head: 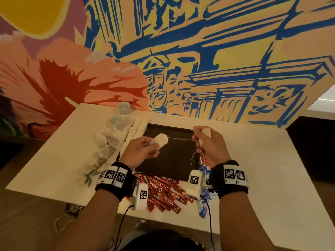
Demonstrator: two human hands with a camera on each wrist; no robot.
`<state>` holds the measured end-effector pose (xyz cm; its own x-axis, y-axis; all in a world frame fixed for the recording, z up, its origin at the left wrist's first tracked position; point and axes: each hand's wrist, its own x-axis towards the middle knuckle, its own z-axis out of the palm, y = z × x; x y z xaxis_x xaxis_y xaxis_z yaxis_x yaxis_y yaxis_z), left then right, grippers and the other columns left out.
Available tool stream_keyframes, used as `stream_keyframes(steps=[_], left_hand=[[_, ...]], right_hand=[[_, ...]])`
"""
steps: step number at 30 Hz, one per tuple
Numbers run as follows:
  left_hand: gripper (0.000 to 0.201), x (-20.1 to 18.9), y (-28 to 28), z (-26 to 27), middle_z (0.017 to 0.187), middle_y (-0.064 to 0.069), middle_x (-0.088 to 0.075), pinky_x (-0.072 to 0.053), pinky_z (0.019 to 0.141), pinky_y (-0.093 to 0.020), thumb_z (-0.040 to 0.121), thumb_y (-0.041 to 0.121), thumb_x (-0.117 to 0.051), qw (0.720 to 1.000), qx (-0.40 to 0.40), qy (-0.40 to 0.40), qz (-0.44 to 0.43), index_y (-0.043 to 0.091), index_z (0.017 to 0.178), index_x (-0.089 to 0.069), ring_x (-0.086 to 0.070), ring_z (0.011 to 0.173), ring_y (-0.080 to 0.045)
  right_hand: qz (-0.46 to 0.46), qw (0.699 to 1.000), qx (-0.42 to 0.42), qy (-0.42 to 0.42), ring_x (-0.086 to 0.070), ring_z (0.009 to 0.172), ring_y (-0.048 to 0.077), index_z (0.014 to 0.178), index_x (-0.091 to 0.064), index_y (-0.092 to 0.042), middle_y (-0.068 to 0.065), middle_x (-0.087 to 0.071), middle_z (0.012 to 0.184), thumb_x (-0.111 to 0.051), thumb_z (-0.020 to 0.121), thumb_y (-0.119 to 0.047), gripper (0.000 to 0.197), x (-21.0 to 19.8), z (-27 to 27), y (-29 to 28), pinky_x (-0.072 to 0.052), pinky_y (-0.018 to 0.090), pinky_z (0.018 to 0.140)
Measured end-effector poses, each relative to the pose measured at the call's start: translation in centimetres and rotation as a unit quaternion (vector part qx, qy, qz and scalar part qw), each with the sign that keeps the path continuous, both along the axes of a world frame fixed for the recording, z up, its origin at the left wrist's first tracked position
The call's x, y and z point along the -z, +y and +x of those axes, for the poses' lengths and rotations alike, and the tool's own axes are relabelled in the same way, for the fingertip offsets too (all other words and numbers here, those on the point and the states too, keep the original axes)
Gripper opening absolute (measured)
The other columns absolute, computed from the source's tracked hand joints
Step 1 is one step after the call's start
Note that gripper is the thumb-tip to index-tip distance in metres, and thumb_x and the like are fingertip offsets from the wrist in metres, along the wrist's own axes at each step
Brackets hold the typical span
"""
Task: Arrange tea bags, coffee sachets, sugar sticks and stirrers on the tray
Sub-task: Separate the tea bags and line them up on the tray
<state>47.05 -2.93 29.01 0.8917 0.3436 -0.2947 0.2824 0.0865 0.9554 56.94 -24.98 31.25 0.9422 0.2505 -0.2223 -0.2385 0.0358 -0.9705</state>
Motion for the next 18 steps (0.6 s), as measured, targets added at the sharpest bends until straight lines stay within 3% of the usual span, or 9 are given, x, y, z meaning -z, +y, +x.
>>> stream_keyframes(steps=[7, 10, 14, 18], left_hand=[[0.014, 0.1, 2.1, -0.8, 0.09, -0.007, -0.072, -0.054, 0.064, -0.018, 0.088, 0.017, -0.074, 0.993, -0.074, 0.027, 0.09, 0.01, 0.1, -0.071, -0.063, 0.074, -0.01], [0.016, -0.4, 1.6, -0.7, 0.09, -0.004, -0.072, -0.053, 0.063, -0.016, 0.088, 0.018, -0.074, 0.994, -0.044, 0.021, 0.1, 0.014, 0.103, -0.07, -0.063, 0.074, -0.009], [0.025, -1.0, 0.4, -0.5, 0.102, -0.017, -0.074, -0.058, 0.072, -0.022, 0.088, 0.009, -0.074, 0.999, 0.016, -0.019, 0.022, 0.005, 0.112, -0.068, -0.067, 0.078, -0.014], [0.027, -1.5, 0.5, -0.8, 0.1, -0.013, -0.075, -0.058, 0.076, -0.022, 0.089, 0.007, -0.072, 0.995, 0.091, -0.027, 0.018, 0.003, 0.116, -0.066, -0.071, 0.083, -0.015]], right_hand=[[-0.02, 0.999, 0.037, -0.017, -0.054, 0.063, 0.012, 0.106, -0.07, -0.013, 0.007, -0.066, 0.082, -0.06, 0.101, -0.021, 0.014, 0.2, 0.5, -2.4, -0.045, 0.021, 0.05], [-0.036, 0.999, 0.006, -0.019, -0.06, 0.07, 0.013, 0.113, -0.07, -0.017, 0.006, -0.072, 0.089, -0.056, 0.104, -0.019, 0.017, 0.3, 0.1, -1.5, -0.05, 0.023, 0.057], [-0.069, 0.993, -0.095, -0.028, -0.054, 0.064, 0.012, 0.112, -0.072, -0.02, 0.005, -0.074, 0.093, -0.062, 0.1, -0.028, 0.018, 0.2, -1.3, 1.9, -0.044, 0.026, 0.051], [-0.095, 0.982, -0.149, -0.07, -0.047, 0.051, 0.01, 0.1, -0.074, -0.018, 0.002, -0.066, 0.072, -0.071, 0.094, -0.035, 0.019, 0.4, -2.6, 5.0, -0.038, 0.024, 0.045]])
